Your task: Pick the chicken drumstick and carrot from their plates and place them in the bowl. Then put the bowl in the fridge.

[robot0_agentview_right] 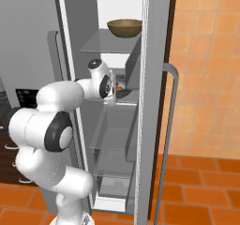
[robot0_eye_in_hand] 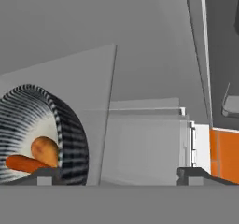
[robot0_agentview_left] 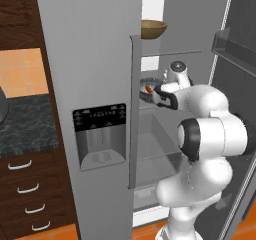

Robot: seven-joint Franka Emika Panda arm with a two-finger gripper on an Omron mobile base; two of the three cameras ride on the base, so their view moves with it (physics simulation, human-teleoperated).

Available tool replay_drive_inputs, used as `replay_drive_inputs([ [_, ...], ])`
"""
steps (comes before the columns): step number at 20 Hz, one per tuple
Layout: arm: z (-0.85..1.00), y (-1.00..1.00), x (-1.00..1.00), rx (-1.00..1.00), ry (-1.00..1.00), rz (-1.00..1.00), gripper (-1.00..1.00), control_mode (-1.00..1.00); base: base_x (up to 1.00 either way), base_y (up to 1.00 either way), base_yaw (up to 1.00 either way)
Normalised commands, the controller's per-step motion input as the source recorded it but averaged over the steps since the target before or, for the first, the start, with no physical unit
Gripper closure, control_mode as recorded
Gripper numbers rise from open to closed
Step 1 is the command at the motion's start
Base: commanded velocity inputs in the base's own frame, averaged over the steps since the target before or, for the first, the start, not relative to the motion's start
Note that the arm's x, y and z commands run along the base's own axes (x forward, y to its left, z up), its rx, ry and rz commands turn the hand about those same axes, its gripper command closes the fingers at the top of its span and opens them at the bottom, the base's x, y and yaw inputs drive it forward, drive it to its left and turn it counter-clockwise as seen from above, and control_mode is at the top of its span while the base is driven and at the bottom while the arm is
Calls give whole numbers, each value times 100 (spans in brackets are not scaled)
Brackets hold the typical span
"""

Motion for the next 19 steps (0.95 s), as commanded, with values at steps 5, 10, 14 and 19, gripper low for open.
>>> replay_drive_inputs([
  [5, 82, 0, -100, 4, -8, -10, -100, -100, 0, 0, 0],
  [10, 100, 3, -100, 1, -17, -6, -100, -100, 0, 0, 0],
  [14, 100, 29, -100, 0, -15, 0, -100, -100, 0, 0, 0],
  [19, 100, 43, -100, -3, -33, 0, -100, -100, 0, 0, 0],
])
